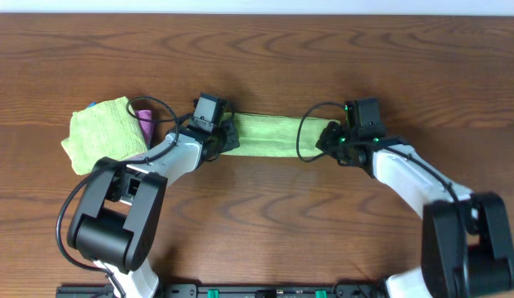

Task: Fold the cloth
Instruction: 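Hold the strip with the left gripper and fold the right end toward it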

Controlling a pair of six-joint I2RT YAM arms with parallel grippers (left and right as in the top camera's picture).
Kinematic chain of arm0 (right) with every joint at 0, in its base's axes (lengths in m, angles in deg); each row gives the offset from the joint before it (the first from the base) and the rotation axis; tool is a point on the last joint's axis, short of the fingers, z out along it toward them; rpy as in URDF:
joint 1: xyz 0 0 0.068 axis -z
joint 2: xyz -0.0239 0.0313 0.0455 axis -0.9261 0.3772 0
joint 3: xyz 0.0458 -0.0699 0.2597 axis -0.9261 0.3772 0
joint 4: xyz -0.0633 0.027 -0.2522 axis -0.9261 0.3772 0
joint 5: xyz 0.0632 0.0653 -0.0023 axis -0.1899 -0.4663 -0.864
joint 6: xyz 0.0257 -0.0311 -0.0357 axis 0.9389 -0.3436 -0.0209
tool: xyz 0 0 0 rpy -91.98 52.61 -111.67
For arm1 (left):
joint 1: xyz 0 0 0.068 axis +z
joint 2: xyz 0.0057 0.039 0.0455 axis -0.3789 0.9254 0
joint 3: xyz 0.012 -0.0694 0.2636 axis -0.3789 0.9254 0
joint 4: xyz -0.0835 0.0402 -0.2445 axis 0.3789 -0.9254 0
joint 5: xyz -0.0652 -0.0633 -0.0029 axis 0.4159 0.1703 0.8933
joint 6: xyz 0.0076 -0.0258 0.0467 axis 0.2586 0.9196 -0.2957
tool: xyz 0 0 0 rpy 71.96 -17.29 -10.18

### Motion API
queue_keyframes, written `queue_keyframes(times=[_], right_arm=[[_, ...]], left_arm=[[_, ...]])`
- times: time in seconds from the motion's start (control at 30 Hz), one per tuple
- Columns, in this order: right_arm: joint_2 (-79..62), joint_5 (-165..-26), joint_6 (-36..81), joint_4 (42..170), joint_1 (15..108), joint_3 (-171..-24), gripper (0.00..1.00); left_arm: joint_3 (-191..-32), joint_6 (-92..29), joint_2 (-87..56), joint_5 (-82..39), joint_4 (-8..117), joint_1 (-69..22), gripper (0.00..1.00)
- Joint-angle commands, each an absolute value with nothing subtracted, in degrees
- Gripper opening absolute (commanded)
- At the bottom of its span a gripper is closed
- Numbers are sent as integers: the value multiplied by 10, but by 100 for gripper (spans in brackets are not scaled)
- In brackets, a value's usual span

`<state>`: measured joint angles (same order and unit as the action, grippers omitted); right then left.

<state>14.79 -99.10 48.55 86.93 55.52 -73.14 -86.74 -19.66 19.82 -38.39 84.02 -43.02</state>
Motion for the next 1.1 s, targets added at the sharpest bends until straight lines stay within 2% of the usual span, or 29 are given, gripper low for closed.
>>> queue_keyframes(times=[0.0,0.47,1.07], right_arm=[[126,-986,467,868,532,-729,1],[126,-996,500,792,426,-738,1],[126,-975,519,762,396,-749,1]], left_arm=[[-871,-205,208,-405,830,-429,6],[-871,-205,208,-403,830,-429,6],[-873,-205,203,-366,827,-429,6]])
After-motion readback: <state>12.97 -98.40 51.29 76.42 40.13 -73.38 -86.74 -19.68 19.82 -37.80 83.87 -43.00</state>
